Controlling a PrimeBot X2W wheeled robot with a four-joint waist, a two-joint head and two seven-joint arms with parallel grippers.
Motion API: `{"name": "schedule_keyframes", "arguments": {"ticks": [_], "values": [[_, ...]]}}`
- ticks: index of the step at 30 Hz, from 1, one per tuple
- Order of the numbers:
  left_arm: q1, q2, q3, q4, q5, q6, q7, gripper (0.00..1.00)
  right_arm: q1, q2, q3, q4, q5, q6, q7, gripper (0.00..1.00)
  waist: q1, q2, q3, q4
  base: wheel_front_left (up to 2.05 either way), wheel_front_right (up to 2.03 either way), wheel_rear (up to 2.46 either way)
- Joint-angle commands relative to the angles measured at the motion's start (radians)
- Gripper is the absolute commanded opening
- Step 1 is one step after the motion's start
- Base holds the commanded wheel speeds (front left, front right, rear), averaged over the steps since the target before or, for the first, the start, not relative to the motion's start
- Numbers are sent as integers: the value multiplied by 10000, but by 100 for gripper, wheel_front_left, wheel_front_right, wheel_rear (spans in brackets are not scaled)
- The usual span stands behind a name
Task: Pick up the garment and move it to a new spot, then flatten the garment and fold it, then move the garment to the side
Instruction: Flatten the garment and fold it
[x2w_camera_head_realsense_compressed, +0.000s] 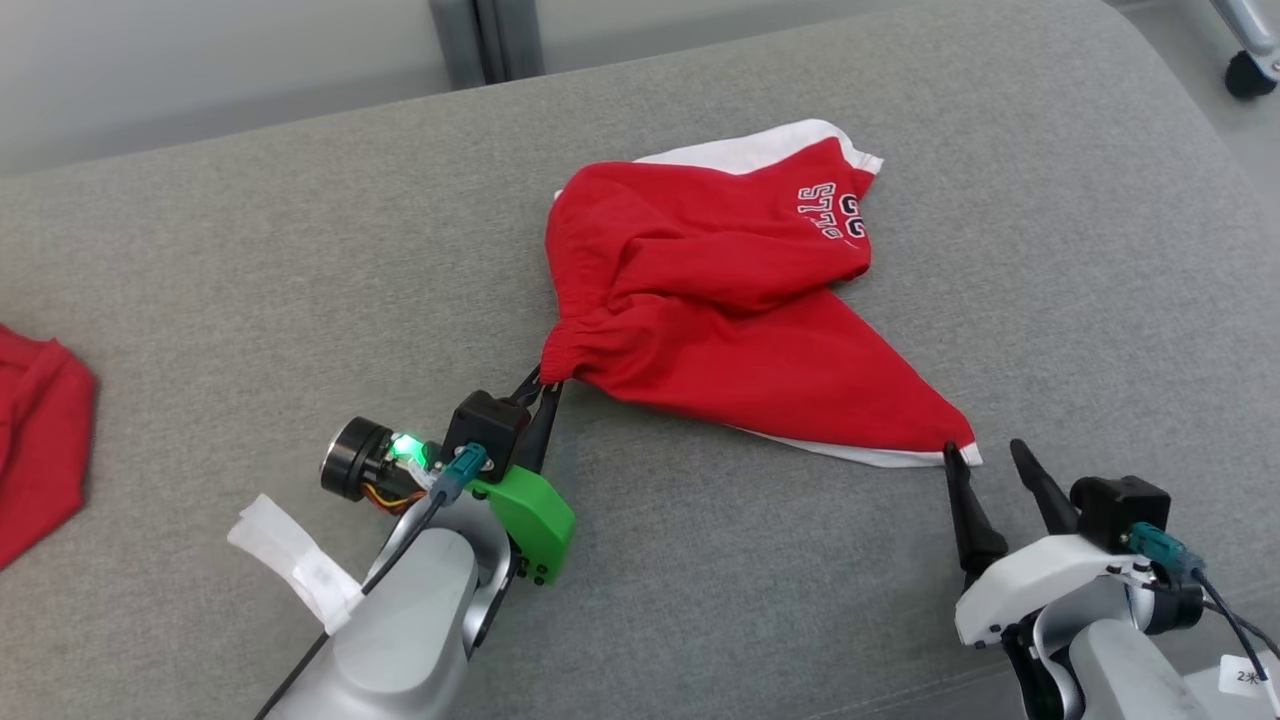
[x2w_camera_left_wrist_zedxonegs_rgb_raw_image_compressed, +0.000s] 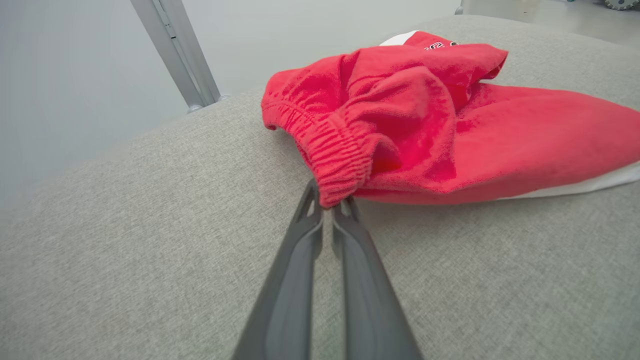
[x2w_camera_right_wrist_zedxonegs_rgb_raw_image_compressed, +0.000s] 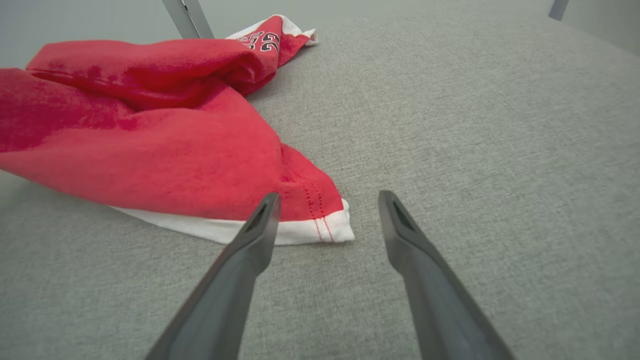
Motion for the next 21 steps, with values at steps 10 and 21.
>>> {"name": "schedule_keyframes", "arguments": {"ticks": [10,21], "values": [[508,2,36,-334,-185,96,-7,0,-406,88,-71,1523,-489,1,127,100,0,-1,-372,693,0,0,0],[580,-33,-264,91,-364,-47,-6,0,-1048,46,561,2472,-301,1,60,0,0,-1,-446,857,0,0,0]]}}
